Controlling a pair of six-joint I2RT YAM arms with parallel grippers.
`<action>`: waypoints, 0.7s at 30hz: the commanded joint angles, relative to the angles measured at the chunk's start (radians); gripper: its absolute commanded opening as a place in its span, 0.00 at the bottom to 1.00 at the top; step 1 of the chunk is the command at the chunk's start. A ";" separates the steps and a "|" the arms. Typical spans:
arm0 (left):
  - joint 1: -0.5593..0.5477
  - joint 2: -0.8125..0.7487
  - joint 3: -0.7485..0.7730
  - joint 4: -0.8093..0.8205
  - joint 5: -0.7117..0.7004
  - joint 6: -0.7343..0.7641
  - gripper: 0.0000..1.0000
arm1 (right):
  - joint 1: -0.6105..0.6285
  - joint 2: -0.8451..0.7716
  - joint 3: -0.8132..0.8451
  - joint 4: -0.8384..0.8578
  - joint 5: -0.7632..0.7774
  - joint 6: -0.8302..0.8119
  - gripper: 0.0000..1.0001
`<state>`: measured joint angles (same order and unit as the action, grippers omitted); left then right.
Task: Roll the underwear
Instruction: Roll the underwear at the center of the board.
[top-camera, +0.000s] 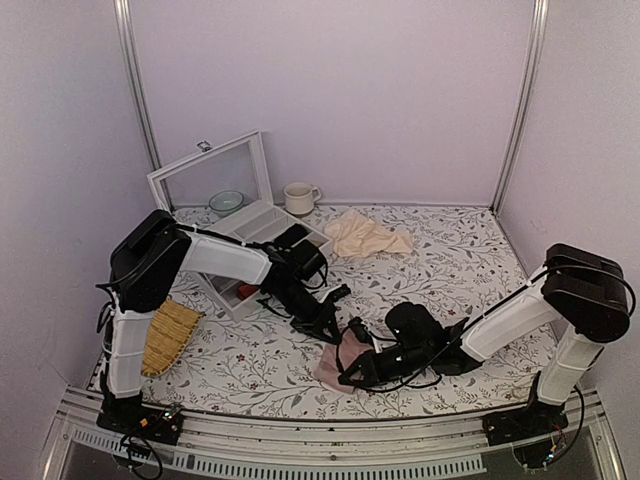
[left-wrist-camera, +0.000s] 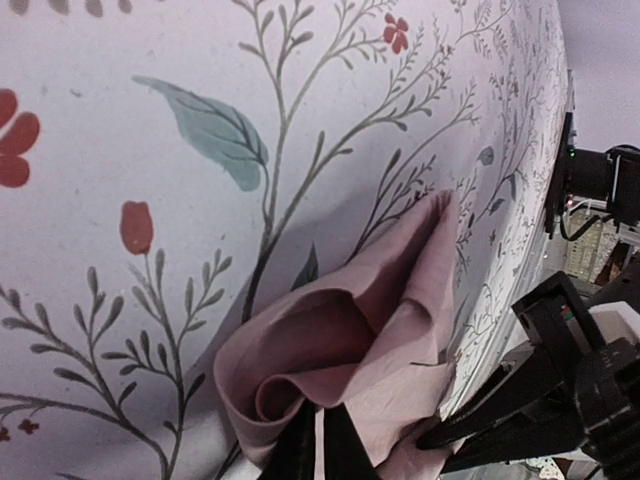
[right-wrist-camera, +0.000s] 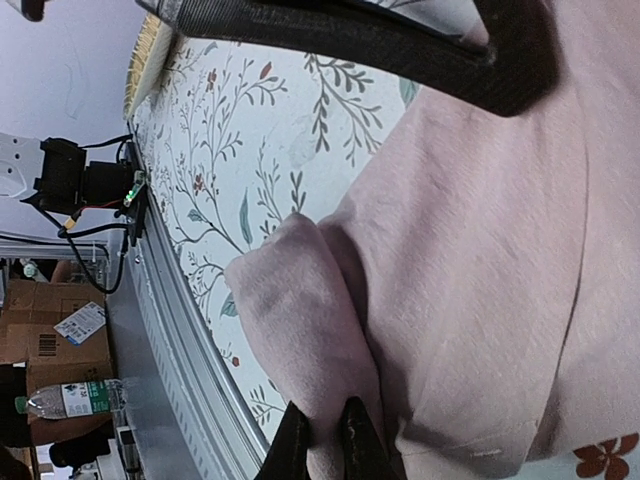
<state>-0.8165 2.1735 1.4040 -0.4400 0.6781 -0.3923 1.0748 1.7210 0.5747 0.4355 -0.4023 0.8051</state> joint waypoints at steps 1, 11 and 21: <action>0.032 0.020 -0.036 -0.037 -0.127 -0.008 0.06 | -0.016 0.143 -0.074 -0.049 -0.044 0.021 0.00; 0.063 -0.156 -0.122 0.056 -0.147 -0.033 0.12 | -0.086 0.213 -0.127 0.075 -0.166 0.019 0.00; 0.098 -0.376 -0.277 0.162 -0.110 -0.005 0.19 | -0.171 0.292 -0.063 0.008 -0.286 -0.073 0.00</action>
<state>-0.7273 1.8404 1.1736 -0.3435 0.5308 -0.4160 0.9302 1.9144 0.5392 0.7650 -0.7311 0.7971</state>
